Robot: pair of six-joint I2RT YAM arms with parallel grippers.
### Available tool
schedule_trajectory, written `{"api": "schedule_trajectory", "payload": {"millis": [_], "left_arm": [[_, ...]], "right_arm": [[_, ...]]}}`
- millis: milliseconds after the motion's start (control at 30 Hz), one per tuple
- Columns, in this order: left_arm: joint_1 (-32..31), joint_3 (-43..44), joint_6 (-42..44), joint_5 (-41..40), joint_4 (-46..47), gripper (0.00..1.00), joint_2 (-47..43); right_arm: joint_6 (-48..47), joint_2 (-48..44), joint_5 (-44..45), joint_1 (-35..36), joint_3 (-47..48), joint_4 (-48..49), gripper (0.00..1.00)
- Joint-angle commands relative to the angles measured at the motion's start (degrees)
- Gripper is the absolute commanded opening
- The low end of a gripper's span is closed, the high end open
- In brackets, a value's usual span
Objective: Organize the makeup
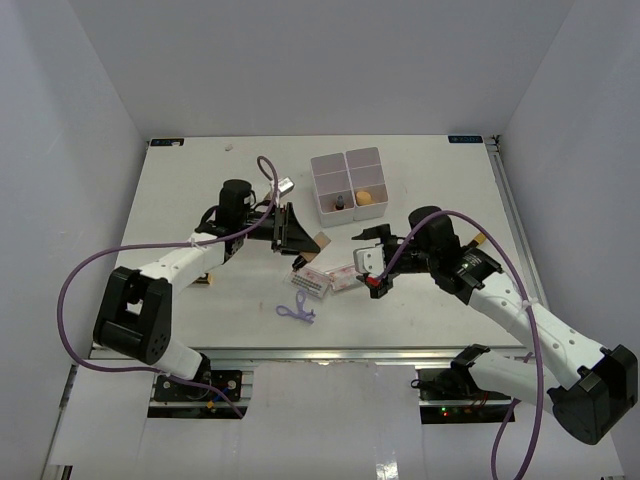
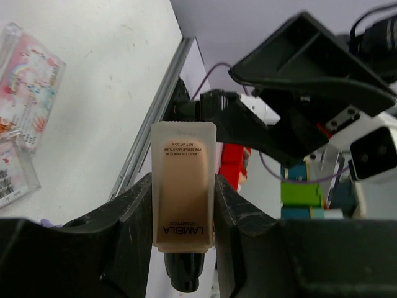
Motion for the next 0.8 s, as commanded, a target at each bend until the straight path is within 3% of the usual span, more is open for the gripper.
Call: {"api": "schedule_trajectory", "payload": {"millis": [0,167,767], "left_arm": [[-3.8,1.8,14.0,7.5,-3.0,0.0,-3.5],[-4.8,3.2,18.7,3.2,-11.2,0.0,-2.6],[-11.4,8.6,18.5,0.6,-16.3,0.0,3.3]], "right_arm": [[-9.6,-0.9,-6.9,0.3,1.9,-3.7,0.91],[-8.1,-1.3,-9.4,0.2,2.7,-4.6,0.91],[-9.2,1.2,-9.9,2.3,2.5,-3.8,0.79]]}}
